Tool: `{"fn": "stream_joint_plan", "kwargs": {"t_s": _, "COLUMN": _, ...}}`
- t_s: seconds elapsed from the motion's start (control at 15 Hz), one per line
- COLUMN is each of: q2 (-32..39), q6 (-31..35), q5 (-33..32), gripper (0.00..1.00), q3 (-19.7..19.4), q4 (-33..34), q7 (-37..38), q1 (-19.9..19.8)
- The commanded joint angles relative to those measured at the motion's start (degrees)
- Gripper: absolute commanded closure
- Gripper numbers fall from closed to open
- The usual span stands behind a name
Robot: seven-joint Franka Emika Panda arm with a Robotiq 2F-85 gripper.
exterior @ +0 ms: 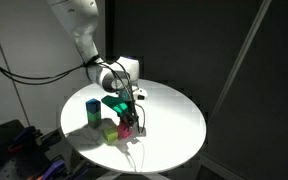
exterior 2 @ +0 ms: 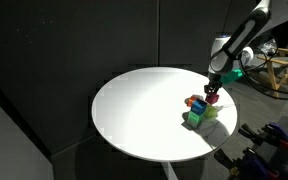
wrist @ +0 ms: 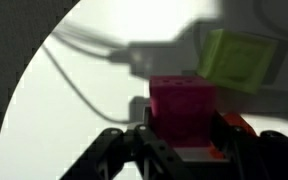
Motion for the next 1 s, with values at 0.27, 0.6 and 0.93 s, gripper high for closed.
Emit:
{"fn": "stream_joint_plan", "kwargs": {"t_s": 0.27, "q2": -3.96, "q6": -0.88, "q5": -1.73, "gripper": 0.70, "q3": -0.60, "q4": -3.00, "q7": 0.16, "q1": 1.81}}
{"fn": "stream_joint_plan", "kwargs": {"t_s": 0.6, "q2": -5.59, "q6": -1.04, "q5": -1.85, "gripper": 0.70, "q3": -0.68, "q4": -4.24, "q7": 0.37, "q1": 2.43}}
{"fn": "stream_joint_plan", "kwargs": {"t_s": 0.93, "q2": -7.00, "q6": -1.46, "q5": -1.95, "gripper": 0.70, "q3": -0.76, "q4": -5.35, "q7": 1.04, "q1": 3.11}}
